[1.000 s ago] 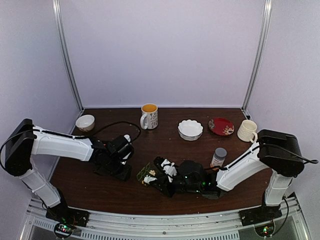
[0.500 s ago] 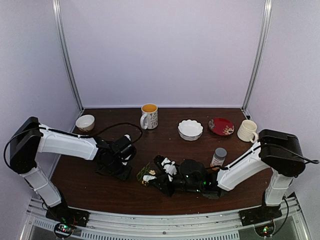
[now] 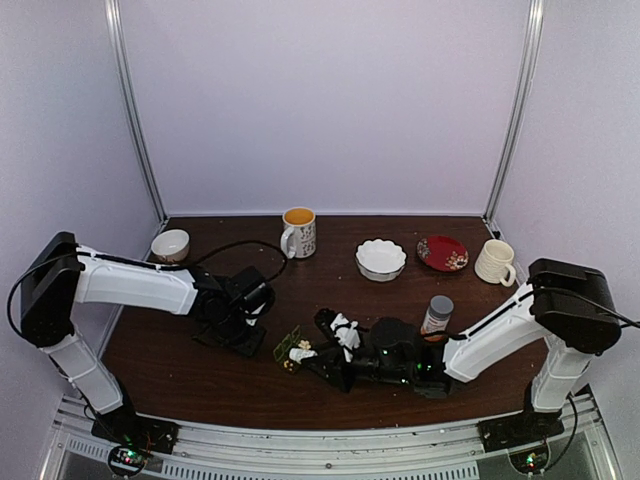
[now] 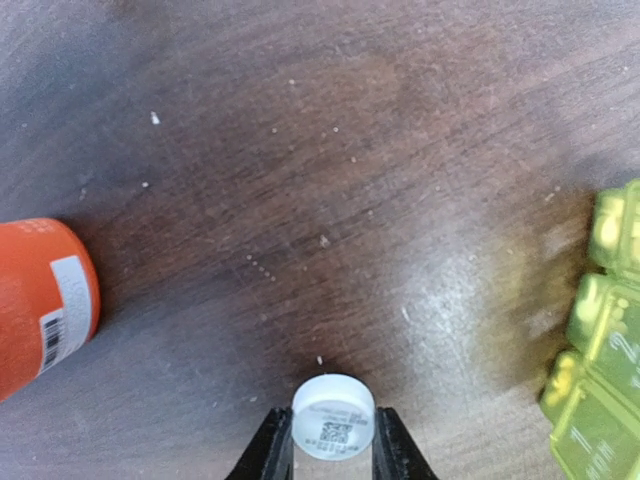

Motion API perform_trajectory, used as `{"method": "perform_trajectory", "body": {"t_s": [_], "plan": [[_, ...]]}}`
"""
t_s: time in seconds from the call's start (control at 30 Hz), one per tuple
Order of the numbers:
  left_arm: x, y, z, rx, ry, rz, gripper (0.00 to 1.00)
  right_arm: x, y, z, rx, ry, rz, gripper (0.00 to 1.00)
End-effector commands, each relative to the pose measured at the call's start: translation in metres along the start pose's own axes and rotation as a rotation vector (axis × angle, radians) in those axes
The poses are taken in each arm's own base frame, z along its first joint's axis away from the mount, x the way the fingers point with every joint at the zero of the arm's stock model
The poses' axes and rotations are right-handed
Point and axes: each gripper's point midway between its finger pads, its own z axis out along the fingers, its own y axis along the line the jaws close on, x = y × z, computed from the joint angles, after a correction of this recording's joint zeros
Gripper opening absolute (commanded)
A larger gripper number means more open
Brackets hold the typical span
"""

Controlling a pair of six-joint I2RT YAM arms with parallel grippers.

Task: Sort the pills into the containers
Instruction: Pick up the lid of the pill bottle from the center of the board, then screw the lid of the pill bottle onto the pill bottle.

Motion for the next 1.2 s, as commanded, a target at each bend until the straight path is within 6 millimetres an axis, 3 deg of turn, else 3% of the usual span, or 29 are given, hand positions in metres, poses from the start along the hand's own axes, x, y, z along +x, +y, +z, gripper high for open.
{"method": "perform_trajectory", "body": {"t_s": [0.0, 0.13, 0.23, 0.43, 0.57, 0.67, 0.73, 0.8, 0.93, 0.97, 1.1, 1.17], "plan": [[-0.019, -0.002, -0.036, 0.036, -0.06, -0.005, 0.23, -0.048, 0.016, -0.022, -0.055, -0.154, -0.035, 0.0], [-0.037, -0.01, -0.084, 0.12, -0.154, -0.014, 0.23, -0.083, 0.027, -0.049, -0.089, -0.281, -0.065, 0.0], [-0.051, -0.014, -0.134, 0.209, -0.258, -0.032, 0.23, -0.114, 0.033, -0.074, -0.1, -0.394, -0.091, 0.0], [-0.067, -0.021, -0.222, 0.363, -0.423, -0.041, 0.24, -0.199, 0.052, -0.138, -0.123, -0.715, -0.154, 0.0], [-0.069, -0.028, -0.263, 0.458, -0.472, -0.03, 0.24, -0.254, 0.067, -0.18, -0.124, -0.875, -0.223, 0.0], [-0.071, -0.032, -0.287, 0.52, -0.509, -0.033, 0.24, -0.288, 0.068, -0.226, -0.085, -1.029, -0.246, 0.0], [-0.071, -0.034, -0.3, 0.553, -0.529, -0.033, 0.24, -0.304, 0.063, -0.263, -0.073, -1.155, -0.214, 0.0], [-0.071, -0.036, -0.311, 0.589, -0.552, -0.035, 0.24, -0.313, 0.071, -0.286, -0.112, -1.234, -0.228, 0.0], [-0.072, -0.041, -0.334, 0.667, -0.606, -0.033, 0.24, -0.322, 0.11, -0.29, -0.289, -1.178, -0.34, 0.0], [-0.072, -0.042, -0.338, 0.683, -0.613, -0.032, 0.24, -0.323, 0.11, -0.291, -0.281, -1.17, -0.342, 0.01], [-0.073, -0.048, -0.352, 0.747, -0.643, -0.028, 0.24, -0.327, 0.052, -0.293, 0.036, -1.178, -0.184, 0.0], [-0.074, -0.051, -0.358, 0.778, -0.653, -0.027, 0.24, -0.321, 0.075, -0.282, -0.083, -1.127, -0.282, 0.0]]}}
